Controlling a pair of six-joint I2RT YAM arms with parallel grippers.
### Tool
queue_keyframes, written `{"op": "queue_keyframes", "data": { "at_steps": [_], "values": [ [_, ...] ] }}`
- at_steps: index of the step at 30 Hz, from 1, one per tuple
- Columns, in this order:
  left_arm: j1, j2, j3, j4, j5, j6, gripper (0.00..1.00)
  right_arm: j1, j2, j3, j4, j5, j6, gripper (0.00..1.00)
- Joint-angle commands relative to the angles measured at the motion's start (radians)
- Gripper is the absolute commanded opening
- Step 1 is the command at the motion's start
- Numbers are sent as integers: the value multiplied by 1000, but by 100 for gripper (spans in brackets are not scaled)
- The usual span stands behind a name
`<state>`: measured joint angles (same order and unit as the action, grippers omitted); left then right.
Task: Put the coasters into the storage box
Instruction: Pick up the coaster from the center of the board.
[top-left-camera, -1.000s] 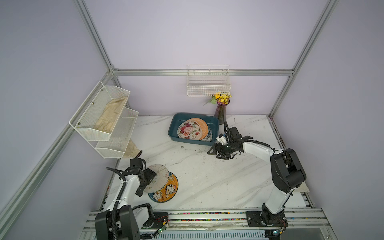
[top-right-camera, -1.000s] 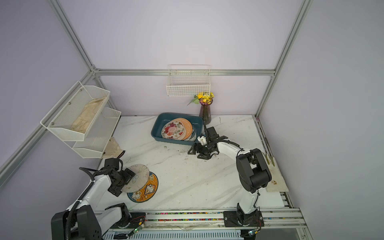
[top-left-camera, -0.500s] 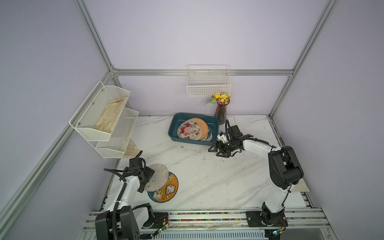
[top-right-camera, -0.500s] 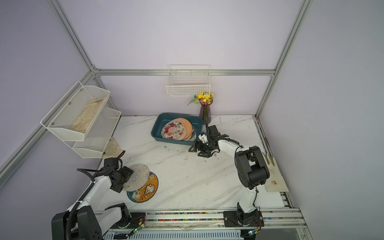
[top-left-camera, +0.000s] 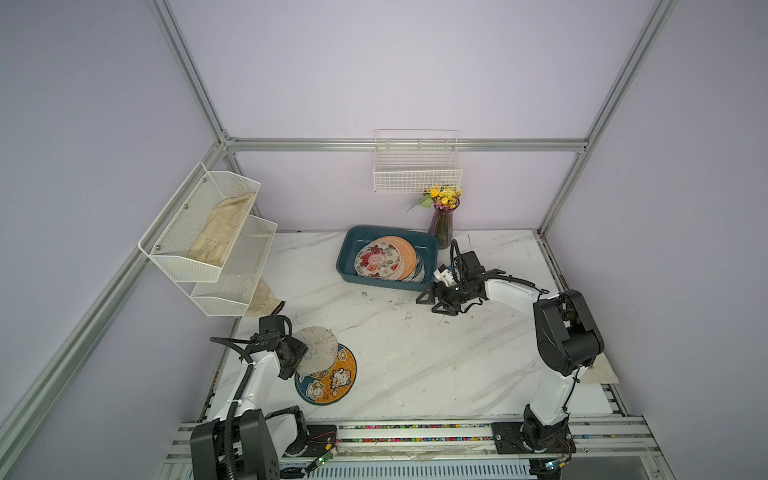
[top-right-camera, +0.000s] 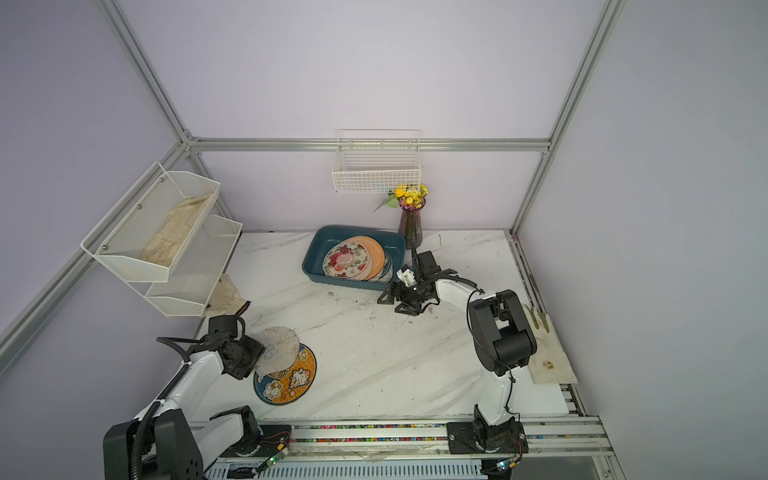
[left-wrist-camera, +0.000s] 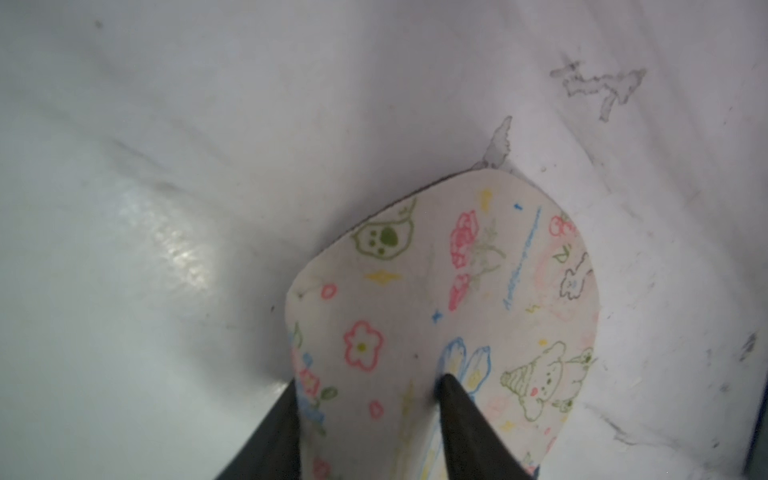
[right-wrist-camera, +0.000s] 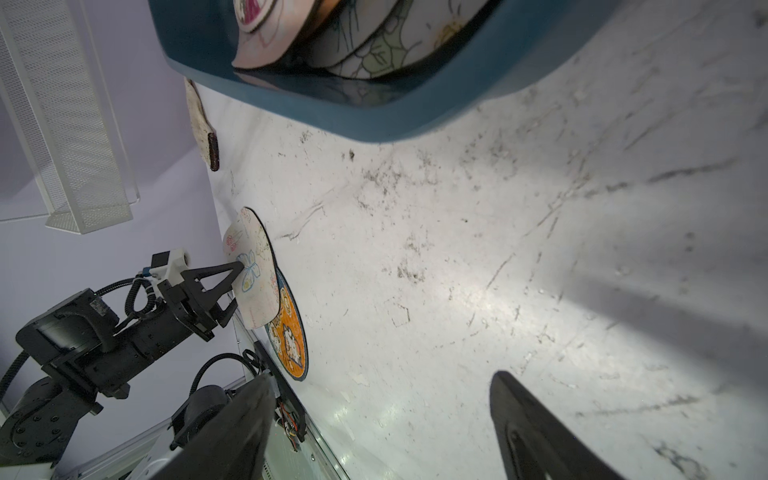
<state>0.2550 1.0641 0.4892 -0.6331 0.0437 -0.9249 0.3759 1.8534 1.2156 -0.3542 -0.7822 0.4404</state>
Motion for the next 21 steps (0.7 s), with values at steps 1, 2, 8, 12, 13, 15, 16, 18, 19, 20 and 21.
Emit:
{"op": "queue_keyframes", "data": {
  "at_steps": [1,2,8,12,13,15,16,18,19,20,21],
  "values": [
    [1,-28,21,-36,-13,9,28,-6,12,24,8,-14,-1,83],
    [1,-30,30,-41,-19,13,23,-6,10,22,11,-14,0,83],
    [1,-33,106,-65,-20,59,7,-5,-1,5,18,-15,6,83],
    [-9,-22,170,-69,-1,99,1,-5,-15,-10,21,-12,12,83],
    [-21,-13,194,-72,-2,112,0,-5,-19,-17,23,-9,15,83],
    [-46,9,241,-72,5,129,0,-5,-27,-32,32,-8,25,83],
    [-62,24,269,-72,7,134,0,-5,-32,-40,36,-3,30,83],
    [-100,54,326,-69,7,142,0,-5,-44,-59,43,1,39,83],
    [-122,73,361,-67,7,147,0,-5,-50,-68,50,2,43,83],
    [-142,91,394,-66,7,155,0,-4,-55,-78,52,4,47,83],
    [-168,114,432,-66,2,167,0,-5,-61,-87,55,5,50,83]
  ]
}}
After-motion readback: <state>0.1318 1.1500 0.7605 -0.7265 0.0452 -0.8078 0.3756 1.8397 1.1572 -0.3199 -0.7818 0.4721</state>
